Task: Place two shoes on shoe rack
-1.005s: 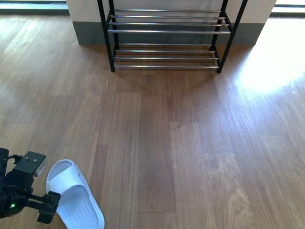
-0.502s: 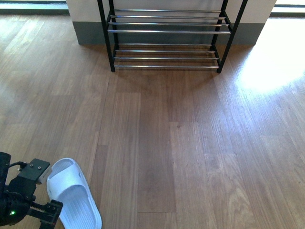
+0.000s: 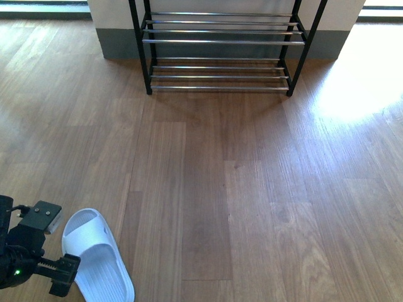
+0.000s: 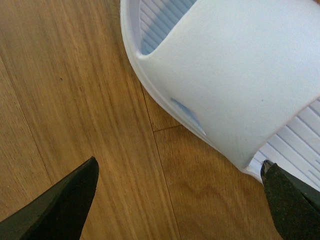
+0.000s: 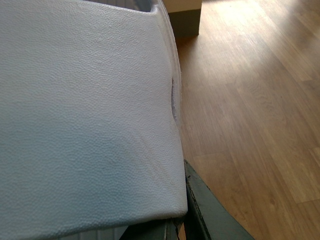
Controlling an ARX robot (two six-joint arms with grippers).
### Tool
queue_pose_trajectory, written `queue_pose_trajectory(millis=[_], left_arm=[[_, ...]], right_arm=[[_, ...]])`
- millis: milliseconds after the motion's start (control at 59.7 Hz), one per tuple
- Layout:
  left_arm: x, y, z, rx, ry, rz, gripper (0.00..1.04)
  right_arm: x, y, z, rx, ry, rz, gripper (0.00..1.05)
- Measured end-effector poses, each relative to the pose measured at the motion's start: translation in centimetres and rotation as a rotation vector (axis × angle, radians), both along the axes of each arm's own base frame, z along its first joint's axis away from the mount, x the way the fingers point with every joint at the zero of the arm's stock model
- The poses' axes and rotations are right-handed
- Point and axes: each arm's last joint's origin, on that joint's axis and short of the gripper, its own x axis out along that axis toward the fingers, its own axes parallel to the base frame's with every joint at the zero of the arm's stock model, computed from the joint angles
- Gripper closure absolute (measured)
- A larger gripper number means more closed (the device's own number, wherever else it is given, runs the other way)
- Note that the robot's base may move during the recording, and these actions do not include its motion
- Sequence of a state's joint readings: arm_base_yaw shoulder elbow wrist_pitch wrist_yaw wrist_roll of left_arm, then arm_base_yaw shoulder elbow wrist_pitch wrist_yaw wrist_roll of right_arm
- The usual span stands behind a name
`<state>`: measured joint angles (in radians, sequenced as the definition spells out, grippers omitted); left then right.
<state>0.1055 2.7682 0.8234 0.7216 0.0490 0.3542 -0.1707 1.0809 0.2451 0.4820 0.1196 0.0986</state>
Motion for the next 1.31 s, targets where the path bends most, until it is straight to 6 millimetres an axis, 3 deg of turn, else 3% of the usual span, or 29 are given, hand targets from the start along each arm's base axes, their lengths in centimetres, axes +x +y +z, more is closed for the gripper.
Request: queue_pose_trajectory(millis=[1306], left_arm=[[0.18,-0.03,0.1,-0.008,-0.085,0.079,0.09]], right_arm=[[0.0,0.0,0.0,0.0,0.0,0.0,1.03]])
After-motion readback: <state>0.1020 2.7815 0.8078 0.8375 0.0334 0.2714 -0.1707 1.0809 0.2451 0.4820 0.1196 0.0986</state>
